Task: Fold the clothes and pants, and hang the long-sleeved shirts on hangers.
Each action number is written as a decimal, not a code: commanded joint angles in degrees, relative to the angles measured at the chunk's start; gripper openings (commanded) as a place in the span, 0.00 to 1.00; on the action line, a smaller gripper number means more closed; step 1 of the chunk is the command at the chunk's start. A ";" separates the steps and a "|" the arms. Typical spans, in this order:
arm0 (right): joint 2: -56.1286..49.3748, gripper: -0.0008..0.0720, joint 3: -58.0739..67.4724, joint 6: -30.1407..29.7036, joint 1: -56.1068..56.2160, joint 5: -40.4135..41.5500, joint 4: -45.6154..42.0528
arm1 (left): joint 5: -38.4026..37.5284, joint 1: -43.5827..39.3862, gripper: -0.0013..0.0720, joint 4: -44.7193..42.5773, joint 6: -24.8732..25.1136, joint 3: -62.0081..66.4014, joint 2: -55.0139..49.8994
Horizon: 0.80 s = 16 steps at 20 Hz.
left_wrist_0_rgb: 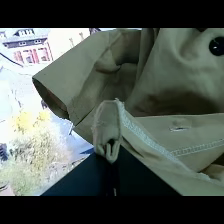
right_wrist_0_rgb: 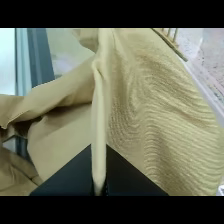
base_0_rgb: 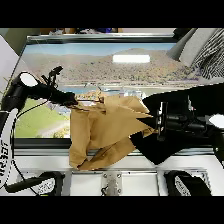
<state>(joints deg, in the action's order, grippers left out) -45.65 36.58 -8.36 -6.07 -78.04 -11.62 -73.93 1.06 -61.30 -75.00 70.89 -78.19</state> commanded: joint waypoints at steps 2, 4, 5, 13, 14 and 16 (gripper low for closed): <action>0.04 0.03 0.04 2.89 0.09 -6.16 -4.98 | -0.61 -0.26 0.04 1.53 -0.26 0.04 0.15; 0.15 0.03 0.04 3.23 0.09 -6.69 -5.38 | -3.76 -0.15 0.04 1.42 -0.26 0.04 0.70; 0.33 0.03 0.04 3.26 0.09 -6.69 -5.38 | -5.31 -0.46 0.04 1.49 -0.26 -0.02 1.07; 3.80 0.03 0.04 6.73 0.09 -10.75 -10.08 | -3.69 -1.90 0.04 1.38 -0.48 -11.91 11.02; 4.02 0.03 0.04 7.61 0.11 -10.86 -11.19 | -4.07 -1.79 0.04 1.44 -0.48 -13.11 11.80; 4.31 0.03 0.04 8.02 0.09 -10.97 -11.78 | -4.59 -2.03 0.04 1.42 -0.42 -15.43 13.20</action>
<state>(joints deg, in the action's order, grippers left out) -42.13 36.60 -1.83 -6.02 -88.27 -20.97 -78.41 -1.02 -60.01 -75.44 59.18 -67.51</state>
